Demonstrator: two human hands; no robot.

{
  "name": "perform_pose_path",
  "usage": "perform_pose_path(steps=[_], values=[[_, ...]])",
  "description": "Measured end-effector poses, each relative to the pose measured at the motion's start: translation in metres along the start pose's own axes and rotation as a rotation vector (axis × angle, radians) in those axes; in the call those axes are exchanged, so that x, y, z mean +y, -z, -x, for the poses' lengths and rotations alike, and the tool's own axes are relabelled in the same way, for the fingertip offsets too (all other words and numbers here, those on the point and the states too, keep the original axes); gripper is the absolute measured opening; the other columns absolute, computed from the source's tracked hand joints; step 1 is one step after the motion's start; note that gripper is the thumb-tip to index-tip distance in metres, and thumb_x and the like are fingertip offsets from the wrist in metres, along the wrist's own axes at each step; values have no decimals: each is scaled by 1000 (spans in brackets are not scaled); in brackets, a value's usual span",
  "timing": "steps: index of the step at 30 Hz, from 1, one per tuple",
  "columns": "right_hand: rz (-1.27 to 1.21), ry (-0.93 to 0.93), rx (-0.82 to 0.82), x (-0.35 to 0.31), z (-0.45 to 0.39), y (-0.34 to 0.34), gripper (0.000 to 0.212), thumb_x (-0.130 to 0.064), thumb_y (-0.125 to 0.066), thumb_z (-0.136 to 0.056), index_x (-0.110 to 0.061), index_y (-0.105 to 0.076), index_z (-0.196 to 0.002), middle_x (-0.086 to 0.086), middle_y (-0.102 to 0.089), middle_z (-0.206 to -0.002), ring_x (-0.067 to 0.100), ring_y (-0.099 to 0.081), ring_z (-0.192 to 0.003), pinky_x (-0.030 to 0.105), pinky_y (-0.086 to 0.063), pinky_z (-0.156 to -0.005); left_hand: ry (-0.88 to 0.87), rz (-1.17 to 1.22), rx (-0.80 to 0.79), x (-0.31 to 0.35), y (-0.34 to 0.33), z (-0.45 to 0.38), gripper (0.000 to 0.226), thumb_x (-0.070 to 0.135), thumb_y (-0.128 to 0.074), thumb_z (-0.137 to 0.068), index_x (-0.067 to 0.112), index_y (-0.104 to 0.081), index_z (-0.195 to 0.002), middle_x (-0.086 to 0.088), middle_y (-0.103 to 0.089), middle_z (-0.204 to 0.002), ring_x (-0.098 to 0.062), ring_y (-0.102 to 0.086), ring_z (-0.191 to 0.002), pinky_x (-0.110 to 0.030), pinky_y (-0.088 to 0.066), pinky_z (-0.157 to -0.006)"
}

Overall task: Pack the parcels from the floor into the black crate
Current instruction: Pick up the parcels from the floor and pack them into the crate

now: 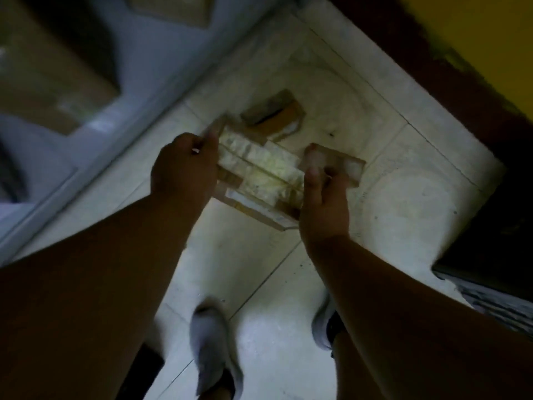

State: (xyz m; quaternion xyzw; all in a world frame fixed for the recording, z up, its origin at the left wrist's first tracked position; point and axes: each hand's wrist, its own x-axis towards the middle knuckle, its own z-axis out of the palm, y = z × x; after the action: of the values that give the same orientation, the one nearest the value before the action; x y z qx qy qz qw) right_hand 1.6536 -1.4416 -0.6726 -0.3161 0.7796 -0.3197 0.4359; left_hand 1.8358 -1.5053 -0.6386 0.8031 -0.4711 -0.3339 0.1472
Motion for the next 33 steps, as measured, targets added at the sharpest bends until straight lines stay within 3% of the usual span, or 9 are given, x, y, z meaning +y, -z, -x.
perform_pose_path(steps=[8,11,15,17,20,23,26,30,33], values=[[554,353,-462,-62,115,-102,125,-78,-71,-44,-22,-27,-146,8,-53,-134,27,-52,-119,41,-49,-96,272,-19,264,-106,155,33,42,44,-37,-98,11,-64,-101,-15,-67,-105,-36,-61,-101,-39,-44,-81],[616,321,-557,-60,145,-120,115,-60,-85,-48,-25,-31,-143,7,-51,-130,26,-53,-112,33,-49,-88,330,12,287,-134,190,51,46,39,-30,-102,11,-64,-116,-17,-64,-118,-38,-56,-112,-37,-42,-92],[504,126,-758,-53,184,-143,100,-58,-86,-48,-23,-44,-131,0,-64,-113,13,-68,-89,22,-54,-64,283,84,436,-166,212,88,43,50,-41,-92,18,-68,-98,-8,-69,-97,-30,-63,-95,-40,-51,-88],[461,109,-844,-53,206,-154,101,-64,-82,-41,-22,-51,-127,-3,-69,-107,11,-71,-85,24,-58,-65,350,141,589,-194,219,112,28,42,-51,-88,22,-64,-102,-2,-68,-100,-24,-63,-94,-35,-51,-85],[426,113,-954,-52,240,-158,79,-64,-80,-50,-16,-67,-111,-2,-75,-94,10,-74,-78,26,-61,-66,560,230,750,-238,227,157,43,44,-56,-80,19,-58,-115,-6,-63,-114,-28,-60,-106,-39,-49,-94],[391,87,-1070,-52,270,-157,54,-55,-79,-66,-14,-73,-101,-2,-77,-89,9,-75,-77,23,-59,-66,776,325,692,-263,230,199,52,50,-55,-85,13,-53,-122,-6,-60,-115,-25,-59,-104,-35,-48,-93],[399,125,-1151,-45,295,-162,58,-60,-72,-70,-16,-68,-109,-3,-76,-97,10,-74,-85,28,-61,-76,811,418,500,-272,223,230,26,38,-48,-97,15,-57,-107,-3,-63,-95,-26,-61,-88,-34,-48,-78],[488,134,-1244,-20,325,-176,58,-58,-63,-82,-28,-47,-129,-6,-70,-109,14,-72,-98,30,-60,-80,864,555,491,-303,206,265,6,30,-48,-99,24,-51,-98,7,-53,-79,-16,-55,-72,-27,-40,-60],[683,154,-1238,-7,357,-184,20,-51,-48,-98,-30,-51,-100,-13,-65,-90,5,-66,-83,20,-53,-68,870,564,410,-336,198,291,10,32,-43,-100,28,-53,-100,6,-56,-80,-14,-57,-70,-27,-47,-56]])
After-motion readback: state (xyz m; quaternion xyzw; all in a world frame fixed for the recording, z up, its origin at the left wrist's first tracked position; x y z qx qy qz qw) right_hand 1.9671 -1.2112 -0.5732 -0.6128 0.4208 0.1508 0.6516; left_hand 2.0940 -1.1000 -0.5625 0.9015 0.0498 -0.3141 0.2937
